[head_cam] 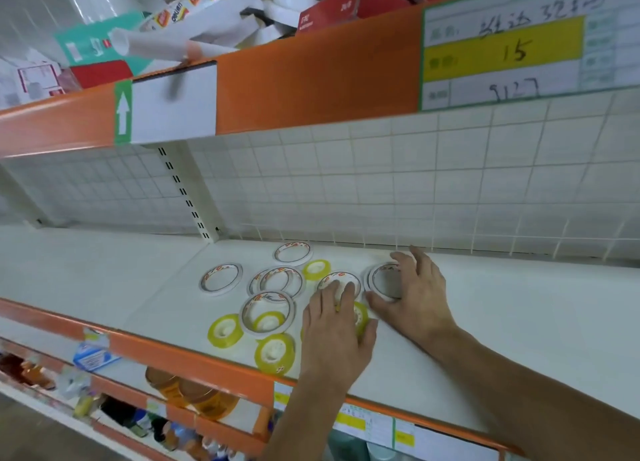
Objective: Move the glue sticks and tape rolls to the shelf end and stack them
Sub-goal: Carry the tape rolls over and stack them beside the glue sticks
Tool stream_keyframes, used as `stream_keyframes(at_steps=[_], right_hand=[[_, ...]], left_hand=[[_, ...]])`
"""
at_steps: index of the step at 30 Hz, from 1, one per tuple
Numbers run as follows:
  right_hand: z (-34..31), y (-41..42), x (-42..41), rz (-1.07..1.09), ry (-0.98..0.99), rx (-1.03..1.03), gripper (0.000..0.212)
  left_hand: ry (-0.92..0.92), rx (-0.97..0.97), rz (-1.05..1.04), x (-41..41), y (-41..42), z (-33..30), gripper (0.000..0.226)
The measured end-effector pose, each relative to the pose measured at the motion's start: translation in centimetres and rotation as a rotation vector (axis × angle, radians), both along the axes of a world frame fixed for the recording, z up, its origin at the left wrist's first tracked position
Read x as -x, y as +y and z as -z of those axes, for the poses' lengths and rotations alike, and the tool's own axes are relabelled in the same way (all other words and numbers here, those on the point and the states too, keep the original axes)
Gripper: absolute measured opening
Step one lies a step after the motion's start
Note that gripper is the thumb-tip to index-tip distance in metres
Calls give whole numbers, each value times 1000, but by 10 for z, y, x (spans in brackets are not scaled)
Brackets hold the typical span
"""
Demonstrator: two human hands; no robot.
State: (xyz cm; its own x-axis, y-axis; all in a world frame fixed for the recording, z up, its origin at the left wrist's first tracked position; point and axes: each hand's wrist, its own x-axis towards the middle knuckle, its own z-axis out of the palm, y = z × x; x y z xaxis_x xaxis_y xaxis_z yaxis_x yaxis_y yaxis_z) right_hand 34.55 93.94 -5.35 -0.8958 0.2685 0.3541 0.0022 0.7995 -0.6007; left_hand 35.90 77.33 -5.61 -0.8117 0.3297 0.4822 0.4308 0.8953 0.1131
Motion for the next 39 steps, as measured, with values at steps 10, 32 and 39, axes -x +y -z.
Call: stream_keyframes(at_steps=[10,32,39], right_hand=[[-6,1,2,15,-77,-14,103],[-63,56,-58,-97,-503,-301,80],[-87,53,-89,2,-507,-266,87]], left_hand=[[-13,-3,35,1,0,-7,53],[-347,-152,97,-13,6,-36,66],[-391,-69,142,-19,16,-57,64]])
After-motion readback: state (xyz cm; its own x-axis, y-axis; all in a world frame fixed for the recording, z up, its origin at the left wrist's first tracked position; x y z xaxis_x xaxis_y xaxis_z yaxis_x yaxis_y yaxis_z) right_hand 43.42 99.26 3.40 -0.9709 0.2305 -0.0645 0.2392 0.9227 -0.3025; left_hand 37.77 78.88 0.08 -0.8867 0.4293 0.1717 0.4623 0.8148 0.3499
